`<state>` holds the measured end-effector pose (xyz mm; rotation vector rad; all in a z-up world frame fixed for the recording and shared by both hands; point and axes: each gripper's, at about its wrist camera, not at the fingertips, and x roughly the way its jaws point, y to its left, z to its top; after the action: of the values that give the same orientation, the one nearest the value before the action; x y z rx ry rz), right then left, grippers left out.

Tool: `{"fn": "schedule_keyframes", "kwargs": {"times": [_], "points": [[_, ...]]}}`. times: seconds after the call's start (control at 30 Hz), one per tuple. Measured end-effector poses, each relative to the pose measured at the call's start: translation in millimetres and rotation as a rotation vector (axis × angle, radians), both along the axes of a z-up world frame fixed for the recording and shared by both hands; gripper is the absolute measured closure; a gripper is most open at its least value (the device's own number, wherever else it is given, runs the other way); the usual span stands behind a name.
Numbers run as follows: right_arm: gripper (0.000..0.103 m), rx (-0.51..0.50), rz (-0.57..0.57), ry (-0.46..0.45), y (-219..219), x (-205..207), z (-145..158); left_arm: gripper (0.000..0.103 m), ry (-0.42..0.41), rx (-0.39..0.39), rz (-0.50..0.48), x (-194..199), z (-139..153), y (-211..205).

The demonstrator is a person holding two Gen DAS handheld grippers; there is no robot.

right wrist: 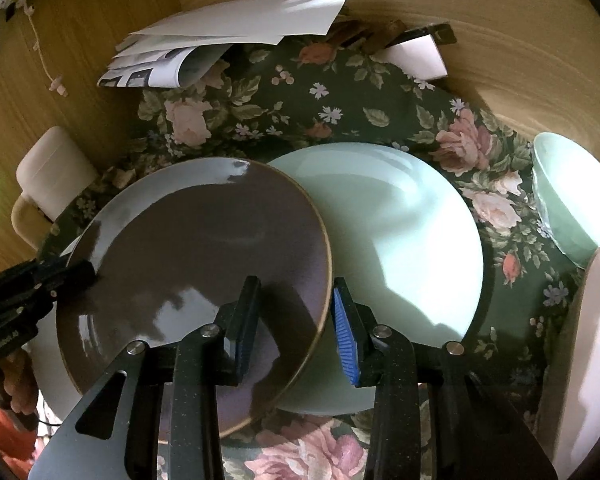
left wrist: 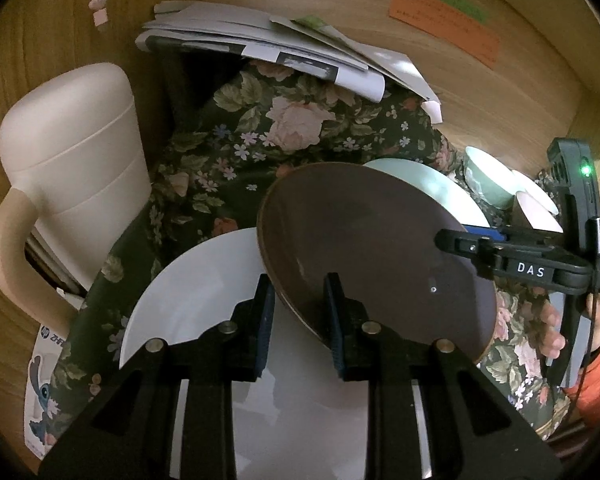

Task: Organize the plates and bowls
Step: 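Lift the dark brown plate with the left gripper and carry it aside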

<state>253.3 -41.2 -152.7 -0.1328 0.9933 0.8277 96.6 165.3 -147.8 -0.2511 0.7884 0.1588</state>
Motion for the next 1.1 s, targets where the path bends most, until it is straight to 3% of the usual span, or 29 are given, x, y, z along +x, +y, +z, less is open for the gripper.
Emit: {"fn": "schedule_keyframes", "kwargs": {"times": [0.37,1.1], "points": [[0.076,0.021,-0.003,-0.027,-8.1,-9.6,5.4,0.079,-0.005,-0.002,0.032,1.9,-0.4,3.1],[0.077,0.056,-0.092,-0.055,-48.2,-46.0,14.2,0.079,-0.053,-0.002,-0.025,-16.3,8.6,-26.6]]}}
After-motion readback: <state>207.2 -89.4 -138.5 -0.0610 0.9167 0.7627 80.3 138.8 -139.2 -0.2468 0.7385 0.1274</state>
